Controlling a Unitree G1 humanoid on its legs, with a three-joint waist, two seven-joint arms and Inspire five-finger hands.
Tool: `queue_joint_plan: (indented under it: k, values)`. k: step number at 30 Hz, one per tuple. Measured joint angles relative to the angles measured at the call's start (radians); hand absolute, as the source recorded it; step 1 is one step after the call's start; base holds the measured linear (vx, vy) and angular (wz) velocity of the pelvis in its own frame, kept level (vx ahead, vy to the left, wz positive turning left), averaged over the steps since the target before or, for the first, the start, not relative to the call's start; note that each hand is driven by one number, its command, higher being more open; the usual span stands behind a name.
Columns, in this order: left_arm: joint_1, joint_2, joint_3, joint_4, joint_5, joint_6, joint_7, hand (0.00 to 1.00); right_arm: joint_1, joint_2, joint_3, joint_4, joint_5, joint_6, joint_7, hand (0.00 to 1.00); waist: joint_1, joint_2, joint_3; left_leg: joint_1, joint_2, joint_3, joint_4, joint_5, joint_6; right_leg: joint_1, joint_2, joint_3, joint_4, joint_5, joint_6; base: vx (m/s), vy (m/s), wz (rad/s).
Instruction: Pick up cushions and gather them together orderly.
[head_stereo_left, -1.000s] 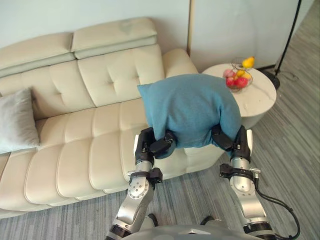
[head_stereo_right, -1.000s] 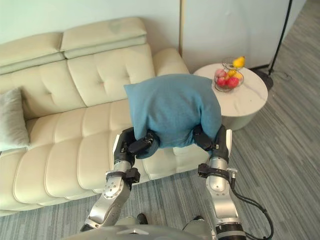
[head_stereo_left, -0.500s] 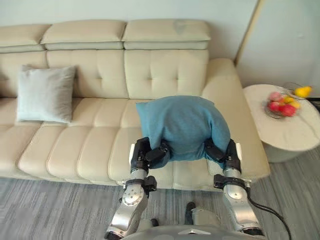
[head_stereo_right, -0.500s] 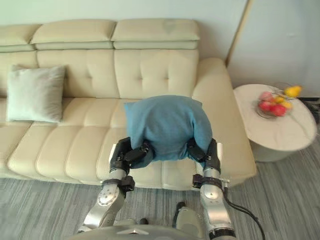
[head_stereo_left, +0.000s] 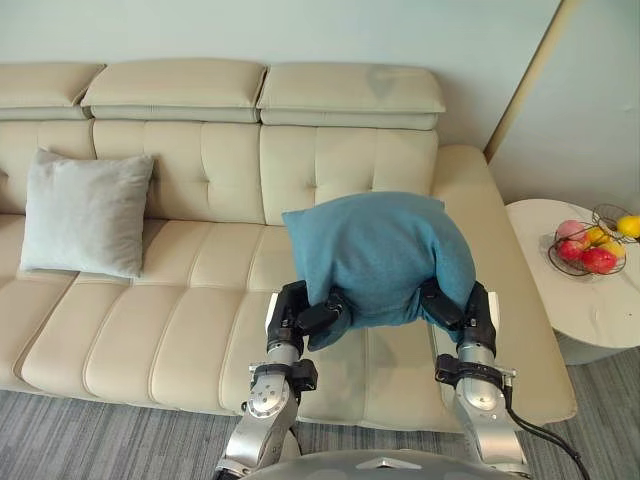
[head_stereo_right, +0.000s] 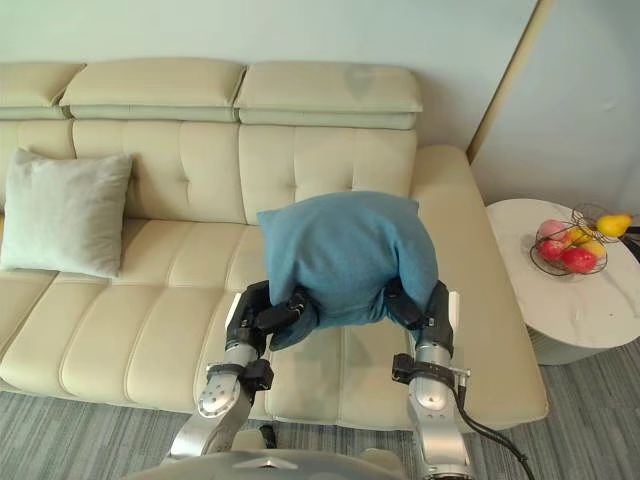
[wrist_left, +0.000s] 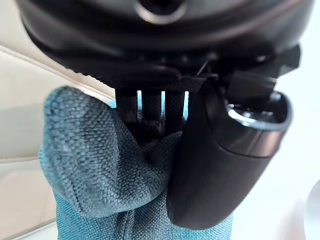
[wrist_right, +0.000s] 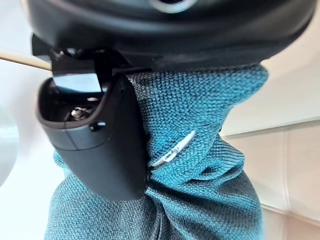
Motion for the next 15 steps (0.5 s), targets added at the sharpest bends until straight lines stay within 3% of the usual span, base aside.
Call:
queue_joint_plan:
  k: [3, 8, 15]
  values:
    - [0.020, 0.000, 0.000, 0.000, 0.000, 0.000, 0.000, 0.00, 0.000, 0.000, 0.010, 0.011, 0.000, 0.002, 0.007, 0.00, 0.003, 0.001, 0.000, 0.034, -0.003, 0.003, -0.046, 0.000, 0.000, 0.011, 0.006, 0.009, -0.007, 0.000, 0.000, 0.02, -0.002, -0.08]
    - [0.032, 0.000, -0.015, -0.004, 0.004, 0.001, 0.000, 0.00, 0.001, -0.013, 0.014, 0.011, -0.004, 0.002, 0.000, 0.00, -0.009, -0.007, -0.005, 0.122, -0.007, 0.048, -0.195, 0.059, -0.012, 0.009, 0.008, 0.052, -0.026, 0.001, 0.000, 0.01, -0.023, -0.26]
    - [-0.049, 0.033, -0.041, -0.006, 0.071, 0.002, 0.027, 0.00, -0.016, -0.017, 0.018, 0.010, -0.066, 0.002, -0.054, 0.00, -0.011, -0.023, -0.030, 0.111, -0.009, 0.065, -0.280, 0.105, -0.010, -0.046, 0.012, 0.071, -0.036, 0.014, 0.000, 0.02, 0.001, -0.08]
